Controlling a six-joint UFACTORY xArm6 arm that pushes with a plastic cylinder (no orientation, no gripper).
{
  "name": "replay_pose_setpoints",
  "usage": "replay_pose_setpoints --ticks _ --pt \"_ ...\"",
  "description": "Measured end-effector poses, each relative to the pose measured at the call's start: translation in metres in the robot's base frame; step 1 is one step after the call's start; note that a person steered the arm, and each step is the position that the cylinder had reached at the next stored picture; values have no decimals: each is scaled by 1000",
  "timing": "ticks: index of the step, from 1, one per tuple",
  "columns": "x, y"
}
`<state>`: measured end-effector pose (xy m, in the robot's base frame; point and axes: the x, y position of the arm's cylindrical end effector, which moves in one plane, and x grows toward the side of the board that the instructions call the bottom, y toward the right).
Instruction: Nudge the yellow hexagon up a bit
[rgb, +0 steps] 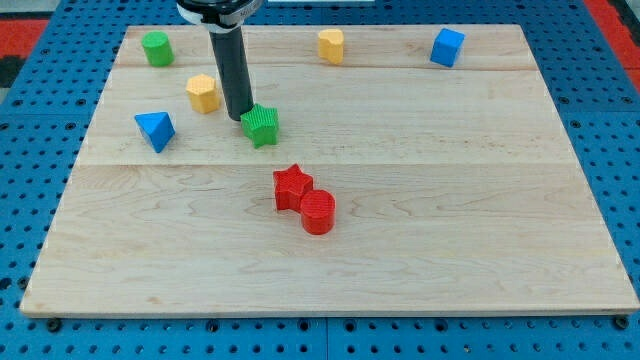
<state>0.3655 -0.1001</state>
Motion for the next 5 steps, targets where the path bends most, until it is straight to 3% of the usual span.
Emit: replay_pose_setpoints --ticks 5 --pt "0 -2"
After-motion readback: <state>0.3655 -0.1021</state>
